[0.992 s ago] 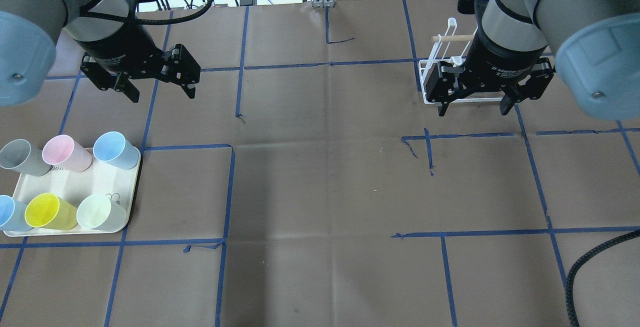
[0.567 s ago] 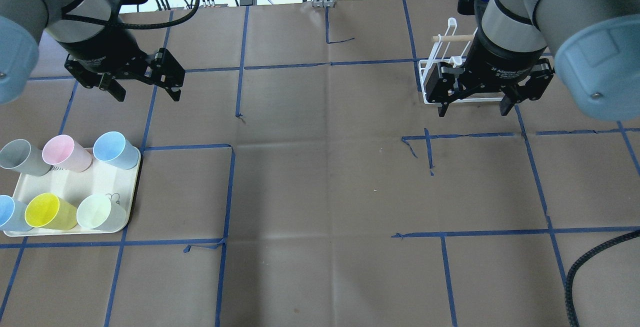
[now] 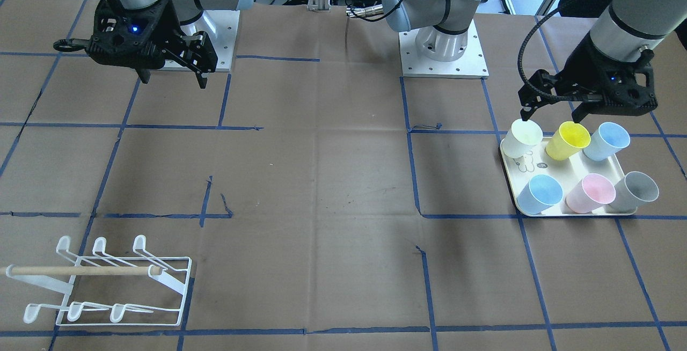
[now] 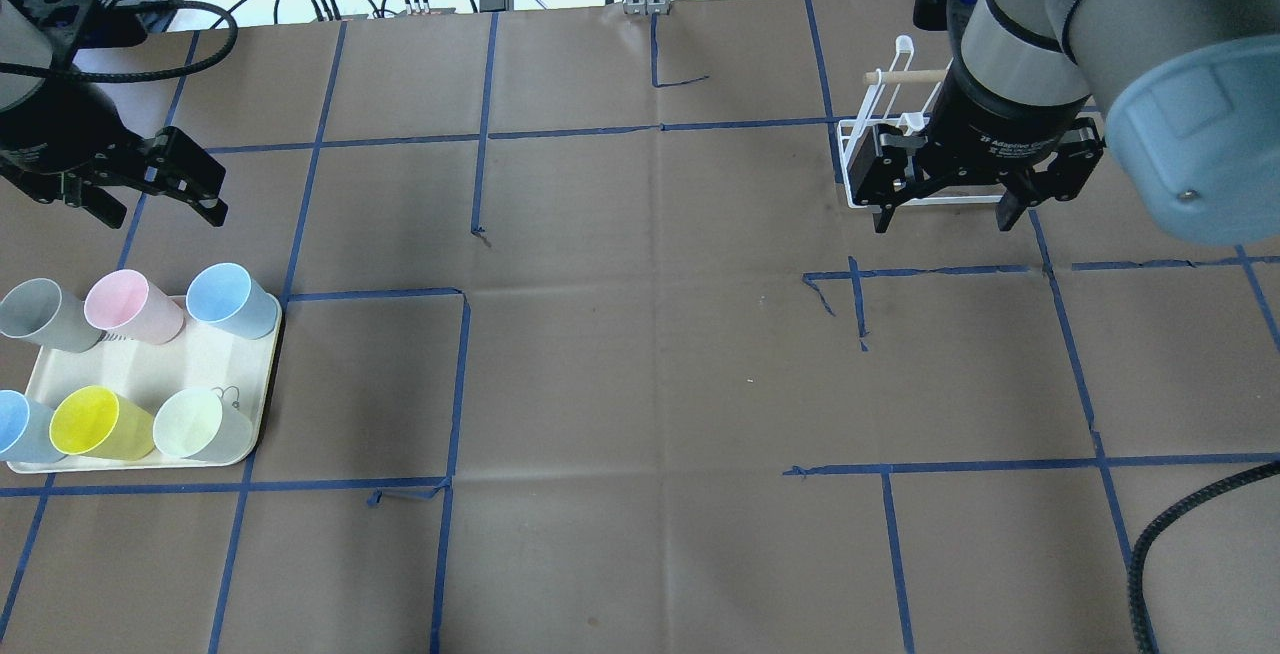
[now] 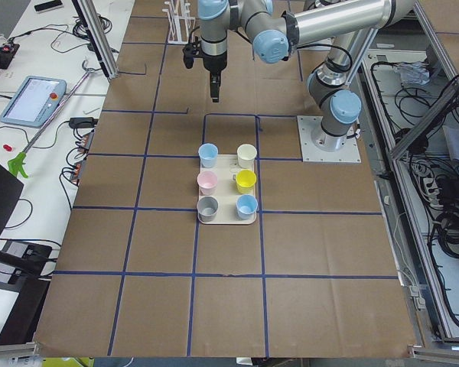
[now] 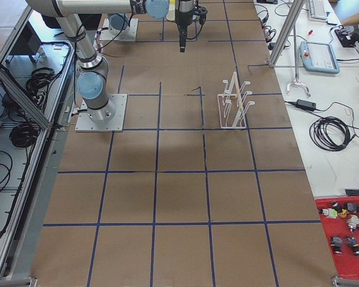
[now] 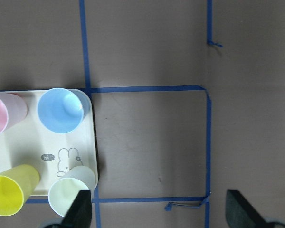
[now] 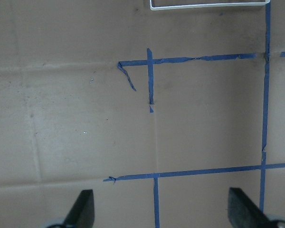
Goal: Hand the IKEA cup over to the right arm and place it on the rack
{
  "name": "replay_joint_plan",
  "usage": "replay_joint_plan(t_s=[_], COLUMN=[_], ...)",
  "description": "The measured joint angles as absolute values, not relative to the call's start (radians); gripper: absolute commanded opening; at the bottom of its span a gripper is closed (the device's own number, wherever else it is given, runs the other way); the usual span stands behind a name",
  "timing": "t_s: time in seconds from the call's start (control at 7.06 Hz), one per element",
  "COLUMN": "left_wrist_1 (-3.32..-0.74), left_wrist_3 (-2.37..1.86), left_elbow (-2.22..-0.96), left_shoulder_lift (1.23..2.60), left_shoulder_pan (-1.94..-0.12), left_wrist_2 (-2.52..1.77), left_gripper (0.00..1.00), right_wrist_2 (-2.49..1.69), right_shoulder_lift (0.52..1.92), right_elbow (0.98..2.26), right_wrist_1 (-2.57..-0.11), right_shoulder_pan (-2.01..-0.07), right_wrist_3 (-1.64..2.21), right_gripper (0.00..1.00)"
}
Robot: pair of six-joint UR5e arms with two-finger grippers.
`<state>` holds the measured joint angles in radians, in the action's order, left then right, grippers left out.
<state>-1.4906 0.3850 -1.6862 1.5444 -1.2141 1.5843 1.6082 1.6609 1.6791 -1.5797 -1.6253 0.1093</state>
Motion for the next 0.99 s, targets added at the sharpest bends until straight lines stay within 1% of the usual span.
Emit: replay_joint_plan(t_s=[0.28, 0.71, 0.99], left_wrist_1=[-1.392, -1.101, -0.940], left_wrist_3=[0.423, 0.465, 0.470], left_elbow=[-1.742, -1.945, -2.034], left_shoulder_lift=[1.573, 1.636, 1.699], left_shoulder_pan=[-1.187, -1.131, -1.124], left_wrist_2=[1.585, 1.577, 1.576], left_gripper=[1.00, 1.00, 1.00], right_wrist_2=[1.607, 1.612, 1.599], right_shoulder_lift=[1.660, 1.661, 1.661], right_elbow=[1.678, 1.675, 1.682], right_wrist_1=[-1.581, -1.578, -1.632], right_shoulder_pan=[-1.626, -1.625, -1.625], right_wrist_3=[0.109, 0.097, 0.088], right_gripper=[1.00, 1.00, 1.00])
